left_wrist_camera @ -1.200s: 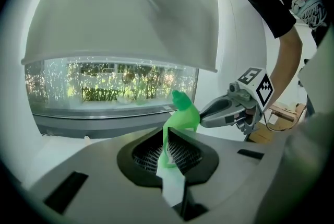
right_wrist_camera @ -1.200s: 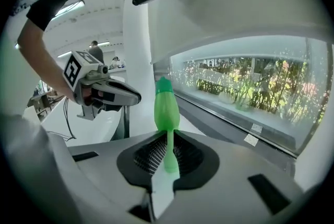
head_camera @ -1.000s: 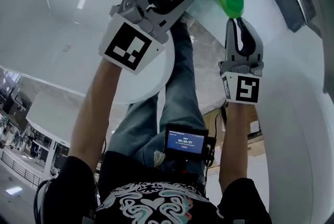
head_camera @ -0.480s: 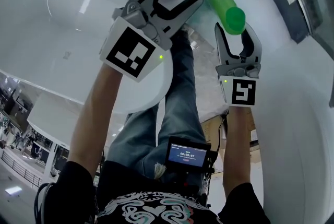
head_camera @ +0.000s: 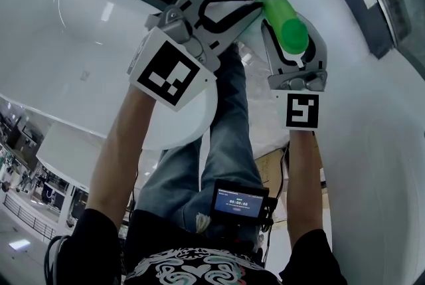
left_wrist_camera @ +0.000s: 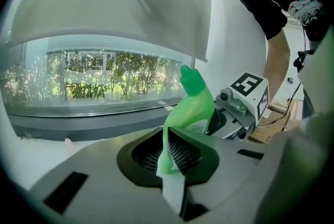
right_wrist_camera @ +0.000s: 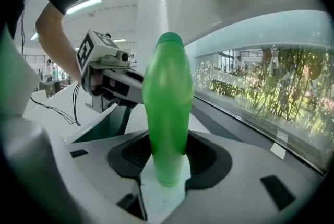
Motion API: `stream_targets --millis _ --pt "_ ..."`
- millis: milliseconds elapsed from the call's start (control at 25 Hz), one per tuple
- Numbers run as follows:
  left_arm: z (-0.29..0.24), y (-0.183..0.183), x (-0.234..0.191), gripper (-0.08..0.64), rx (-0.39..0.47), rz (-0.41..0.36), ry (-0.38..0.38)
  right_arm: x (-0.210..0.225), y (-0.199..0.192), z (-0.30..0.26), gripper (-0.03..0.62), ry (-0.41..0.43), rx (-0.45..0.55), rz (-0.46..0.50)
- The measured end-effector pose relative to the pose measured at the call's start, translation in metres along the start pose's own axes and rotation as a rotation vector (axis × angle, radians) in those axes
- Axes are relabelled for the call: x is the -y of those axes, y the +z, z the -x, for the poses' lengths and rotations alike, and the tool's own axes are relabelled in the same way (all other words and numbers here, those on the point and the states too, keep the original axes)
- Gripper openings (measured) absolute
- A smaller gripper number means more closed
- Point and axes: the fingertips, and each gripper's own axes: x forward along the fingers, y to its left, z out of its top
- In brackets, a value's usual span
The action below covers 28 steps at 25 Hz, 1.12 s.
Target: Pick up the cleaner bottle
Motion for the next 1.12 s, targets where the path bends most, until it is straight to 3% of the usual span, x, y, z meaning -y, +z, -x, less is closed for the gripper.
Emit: stream_targets --millis 280,480,640,960,1040,1120 --pt "-0.004 -0.002 -0.004 0.021 0.009 0.009 -0.023 0.0 -0.004 -0.013 0.202 -0.019 0.015 0.019" --pt "-0.005 -0.006 -0.004 0.021 -0.015 -0.016 -0.019 -0.005 -0.023 -0.023 0.202 0.057 -0.088 0.159" --pt "-0.01 -0.004 -0.007 0.021 -0.013 -0.03 -0.008 -0.001 -0.02 -0.033 0.206 0.056 -0.066 0.157" --pt "-0.011 0.0 -0.011 0.021 0.036 0.027 -0.024 -0.001 -0.019 -0.039 0.209 0.069 -0.049 0.148" --pt "-0.011 -0.002 -0.01 0.021 0.029 0.033 -0.029 -0.001 -0.017 -0.039 0.207 0.074 -0.025 0.111" --pt "-0.012 -0.003 -0.009 0.021 0.029 0.038 -0.029 0.003 -0.012 -0.04 0.207 0.064 0.026 0.01"
